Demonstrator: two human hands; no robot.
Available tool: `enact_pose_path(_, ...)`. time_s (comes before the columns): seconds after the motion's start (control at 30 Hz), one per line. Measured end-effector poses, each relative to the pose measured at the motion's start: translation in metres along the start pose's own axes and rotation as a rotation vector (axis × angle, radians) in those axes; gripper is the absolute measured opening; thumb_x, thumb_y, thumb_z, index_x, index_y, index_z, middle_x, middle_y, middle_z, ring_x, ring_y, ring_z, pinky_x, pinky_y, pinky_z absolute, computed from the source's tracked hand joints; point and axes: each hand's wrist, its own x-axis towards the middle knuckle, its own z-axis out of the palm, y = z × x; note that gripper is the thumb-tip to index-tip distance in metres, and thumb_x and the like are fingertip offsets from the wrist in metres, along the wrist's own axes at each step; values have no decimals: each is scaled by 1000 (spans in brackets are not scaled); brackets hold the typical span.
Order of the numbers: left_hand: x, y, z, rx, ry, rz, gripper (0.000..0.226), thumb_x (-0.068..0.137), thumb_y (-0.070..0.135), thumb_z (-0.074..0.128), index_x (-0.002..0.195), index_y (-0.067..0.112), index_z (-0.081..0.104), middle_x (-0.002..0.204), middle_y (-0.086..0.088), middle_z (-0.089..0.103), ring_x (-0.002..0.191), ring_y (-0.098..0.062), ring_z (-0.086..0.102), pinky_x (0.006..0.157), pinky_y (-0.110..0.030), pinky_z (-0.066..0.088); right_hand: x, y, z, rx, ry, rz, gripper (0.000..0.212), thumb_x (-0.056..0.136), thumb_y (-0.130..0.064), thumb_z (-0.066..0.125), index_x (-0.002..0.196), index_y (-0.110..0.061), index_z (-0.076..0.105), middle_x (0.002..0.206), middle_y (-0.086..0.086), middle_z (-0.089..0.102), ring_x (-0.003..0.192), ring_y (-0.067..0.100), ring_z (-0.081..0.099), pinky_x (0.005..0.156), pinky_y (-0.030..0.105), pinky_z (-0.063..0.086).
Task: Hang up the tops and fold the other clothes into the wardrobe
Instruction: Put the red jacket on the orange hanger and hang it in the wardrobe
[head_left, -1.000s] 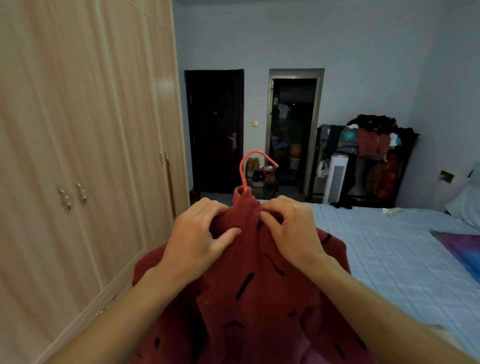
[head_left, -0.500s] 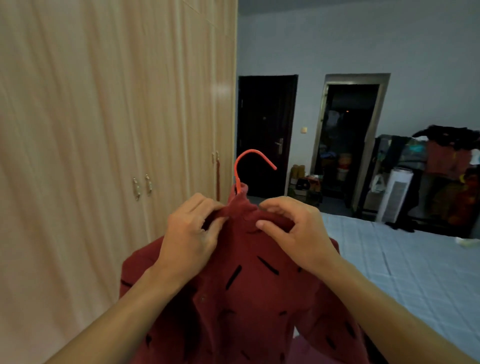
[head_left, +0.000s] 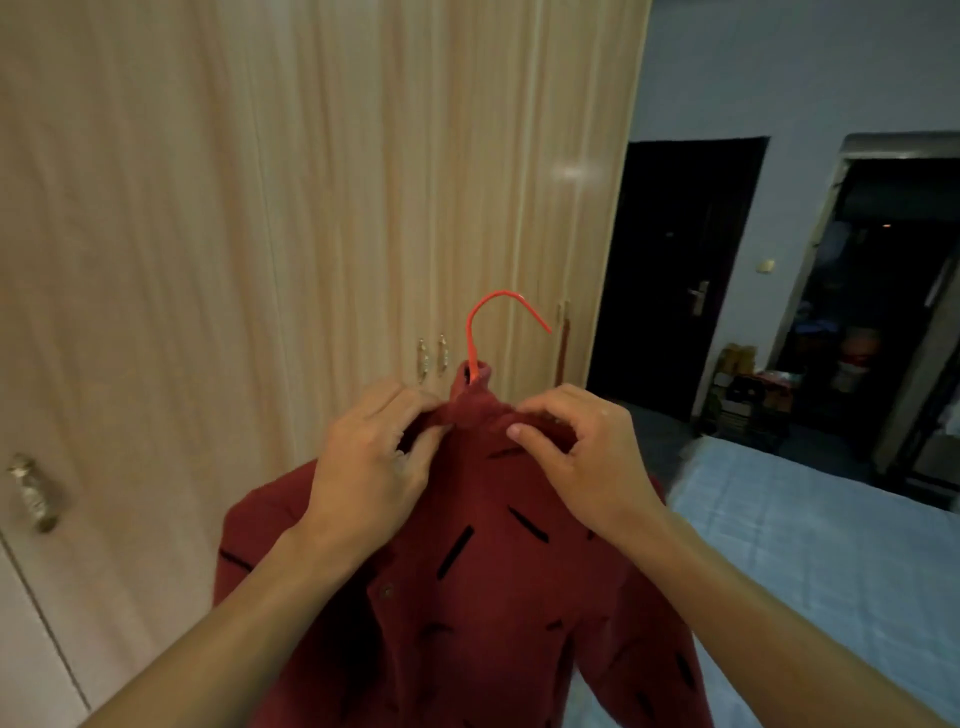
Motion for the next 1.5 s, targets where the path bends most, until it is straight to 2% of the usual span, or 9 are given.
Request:
enact_pose_path(0.07,-1,-19,-6,75,6,2,13,82,11,79,91,11,70,85,2,64,79,-13,58,76,-16,42,9,8,25,53,-21,-18,9,81,-14,80,88,-14,74,82,-10,66,76,1,61,73,13,45)
enact_pose_path(0.2,-2,-49,-16,220,-22,-46,13,82,13,75,94,11,69,86,0,63,80,-21,60,72,-36,50,28,23,76,188,-49,-63,9,81,-12,80,87,-15,73,81,-20,62,78,-5,60,73,7,41)
enact_pose_path(0.5,11,-90,-53,475,-43,-199,18,81,5,77,96,11,68,87,3,58,75,-16,56,65,-37,50,83,27,180,555,-206,-77,14,85,-13,75,89,-26,69,86,-17,66,85,1,62,74,7,41)
enact_pose_path(0.7,-5,-113,-108,633,45,-294,17,82,6,78,95,11,69,89,6,57,76,-13,56,63,-33,50,107,-22,241,687,-277,-173,10,84,-15,75,88,-22,70,85,-18,65,86,1,62,75,8,42)
enact_pose_path(0.87,-31,-132,-164,727,114,-364,15,82,8,78,94,11,70,87,5,57,76,-12,55,66,-17,44,116,-77,289,760,-363,-276,11,83,-18,75,86,-27,70,85,-21,65,86,0,63,74,5,40)
enact_pose_path(0.97,-48,-150,-205,777,131,-388,17,80,7,79,94,11,69,87,7,57,75,-9,53,67,-14,43,112,-116,326,788,-399,-301,5,84,-22,73,86,-25,70,84,-17,65,85,3,64,73,8,42)
enact_pose_path(1.13,-78,-185,-271,799,129,-377,17,81,6,78,93,13,68,87,7,56,76,-11,54,66,-28,48,102,-175,380,815,-457,-283,9,84,-24,73,84,-32,69,84,-17,65,82,6,64,70,9,42)
enact_pose_path(1.3,-102,-215,-320,798,80,-361,16,80,4,79,91,10,69,85,3,57,75,-15,54,63,-33,50,87,-216,425,819,-521,-247,2,84,-33,69,84,-34,67,86,-17,65,84,9,64,70,10,42)
enact_pose_path(1.5,-127,-240,-349,765,29,-385,19,77,1,81,90,9,69,84,3,57,74,-17,55,62,-34,49,75,-232,463,814,-605,-218,5,89,-39,67,86,-35,67,86,-18,64,81,10,63,69,13,42)
